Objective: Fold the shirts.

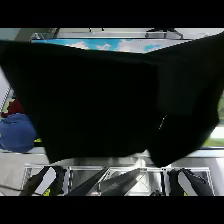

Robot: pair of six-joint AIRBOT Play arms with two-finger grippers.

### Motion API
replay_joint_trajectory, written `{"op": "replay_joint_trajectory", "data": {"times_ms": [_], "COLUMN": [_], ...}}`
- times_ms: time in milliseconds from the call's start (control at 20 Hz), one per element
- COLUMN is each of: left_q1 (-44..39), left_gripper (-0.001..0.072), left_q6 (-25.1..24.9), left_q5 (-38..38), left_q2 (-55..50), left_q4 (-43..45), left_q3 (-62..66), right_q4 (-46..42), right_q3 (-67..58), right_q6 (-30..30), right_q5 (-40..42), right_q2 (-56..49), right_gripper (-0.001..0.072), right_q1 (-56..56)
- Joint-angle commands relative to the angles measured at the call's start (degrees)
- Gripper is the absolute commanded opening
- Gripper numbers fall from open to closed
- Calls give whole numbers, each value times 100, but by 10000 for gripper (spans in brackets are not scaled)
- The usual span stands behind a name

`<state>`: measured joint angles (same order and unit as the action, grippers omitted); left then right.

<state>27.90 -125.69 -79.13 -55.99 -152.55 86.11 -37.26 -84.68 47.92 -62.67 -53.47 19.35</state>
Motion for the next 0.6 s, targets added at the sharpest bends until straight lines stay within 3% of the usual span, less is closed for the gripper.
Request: {"op": "replay_joint_trajectory", "data": {"times_ms": [0, 200, 300, 550], "left_q1": [-754, -1580, -1729, -1797], "left_gripper": [11, 11, 11, 10], "left_q6": [-446, -625, -433, 295], "left_q5": [153, 1137, 1102, 855], "left_q2": [-1292, -3091, -4094, -5713], "left_q4": [15, 837, 1104, 1611], "left_q3": [-682, -398, 223, 1893], "right_q4": [-11, -4, 44, 42], "right_q3": [363, 389, 308, -568], "right_q6": [-20, -17, 24, 459], "right_q5": [-76, 472, 835, 540], "right_q2": [-1427, -3060, -3731, -4894], "right_gripper": [21, 21, 20, 20], "right_q1": [-503, -758, -728, -564]}}
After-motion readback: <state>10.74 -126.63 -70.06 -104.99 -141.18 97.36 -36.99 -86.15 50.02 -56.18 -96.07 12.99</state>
